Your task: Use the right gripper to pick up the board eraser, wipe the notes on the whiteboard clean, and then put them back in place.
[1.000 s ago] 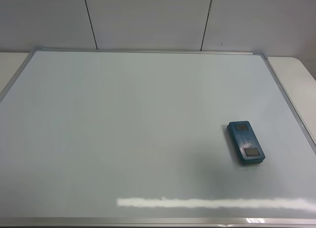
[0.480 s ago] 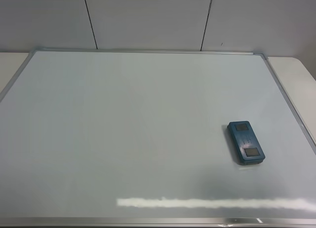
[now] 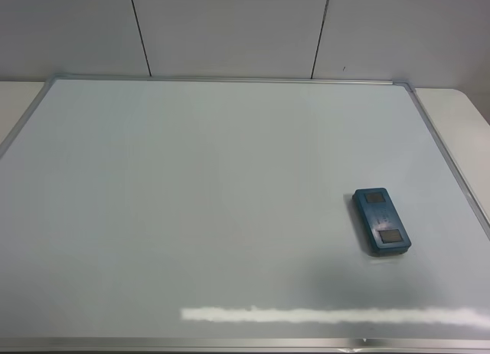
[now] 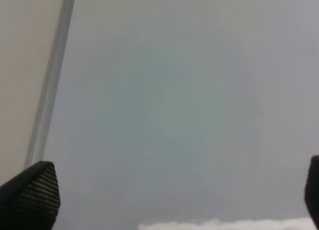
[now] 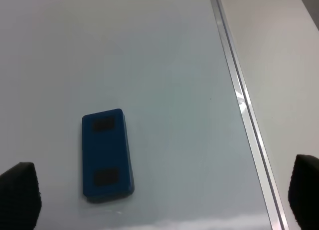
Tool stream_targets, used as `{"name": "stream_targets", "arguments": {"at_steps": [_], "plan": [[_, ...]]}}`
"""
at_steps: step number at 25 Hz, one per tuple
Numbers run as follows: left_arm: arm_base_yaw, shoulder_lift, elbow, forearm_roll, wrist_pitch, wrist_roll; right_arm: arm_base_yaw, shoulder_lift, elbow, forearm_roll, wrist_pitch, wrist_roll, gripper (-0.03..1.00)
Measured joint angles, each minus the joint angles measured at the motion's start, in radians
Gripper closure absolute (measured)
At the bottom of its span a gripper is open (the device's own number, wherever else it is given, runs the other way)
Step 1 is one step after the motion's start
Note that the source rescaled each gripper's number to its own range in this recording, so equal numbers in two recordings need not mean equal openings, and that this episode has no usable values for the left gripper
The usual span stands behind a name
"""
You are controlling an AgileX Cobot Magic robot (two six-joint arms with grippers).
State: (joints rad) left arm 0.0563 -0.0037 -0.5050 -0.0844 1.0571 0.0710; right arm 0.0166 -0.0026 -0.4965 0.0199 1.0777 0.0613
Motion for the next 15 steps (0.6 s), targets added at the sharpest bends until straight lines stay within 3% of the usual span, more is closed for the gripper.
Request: {"name": "stream_targets", "arguments": {"at_steps": [15], "plan": [[0.000,0.000,0.000,0.000,0.000,0.000,0.000,0.000,0.001,0.012,-0.007,-0.007,-0.03]]}}
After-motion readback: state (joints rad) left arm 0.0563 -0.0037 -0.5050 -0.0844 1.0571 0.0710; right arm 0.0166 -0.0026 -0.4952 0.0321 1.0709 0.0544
